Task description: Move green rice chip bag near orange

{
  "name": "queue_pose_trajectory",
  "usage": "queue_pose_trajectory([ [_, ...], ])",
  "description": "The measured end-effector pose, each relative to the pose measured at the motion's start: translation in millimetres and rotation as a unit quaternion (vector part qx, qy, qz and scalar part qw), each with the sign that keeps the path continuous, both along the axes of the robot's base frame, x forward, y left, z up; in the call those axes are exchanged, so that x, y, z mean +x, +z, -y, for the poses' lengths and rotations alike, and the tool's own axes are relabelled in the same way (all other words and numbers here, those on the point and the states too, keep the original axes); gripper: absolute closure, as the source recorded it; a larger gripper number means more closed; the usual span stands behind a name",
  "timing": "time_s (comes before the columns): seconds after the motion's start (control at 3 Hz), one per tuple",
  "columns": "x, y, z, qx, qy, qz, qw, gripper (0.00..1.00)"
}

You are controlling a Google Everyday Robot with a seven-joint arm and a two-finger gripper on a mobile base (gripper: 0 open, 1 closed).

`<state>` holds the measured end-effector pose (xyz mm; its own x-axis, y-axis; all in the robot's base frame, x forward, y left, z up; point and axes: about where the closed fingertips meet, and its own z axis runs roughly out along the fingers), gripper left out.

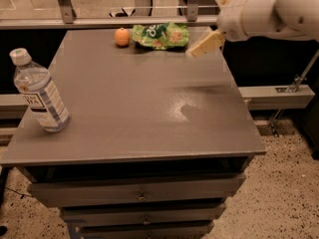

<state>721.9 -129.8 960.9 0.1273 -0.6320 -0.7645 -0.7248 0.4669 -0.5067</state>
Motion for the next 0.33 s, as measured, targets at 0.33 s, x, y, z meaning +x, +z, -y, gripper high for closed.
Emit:
queue_pose_trajectory([
  [0.33, -15.4, 0.3, 47.7, 0.013, -0.030, -0.005, 0.9995, 0.00],
])
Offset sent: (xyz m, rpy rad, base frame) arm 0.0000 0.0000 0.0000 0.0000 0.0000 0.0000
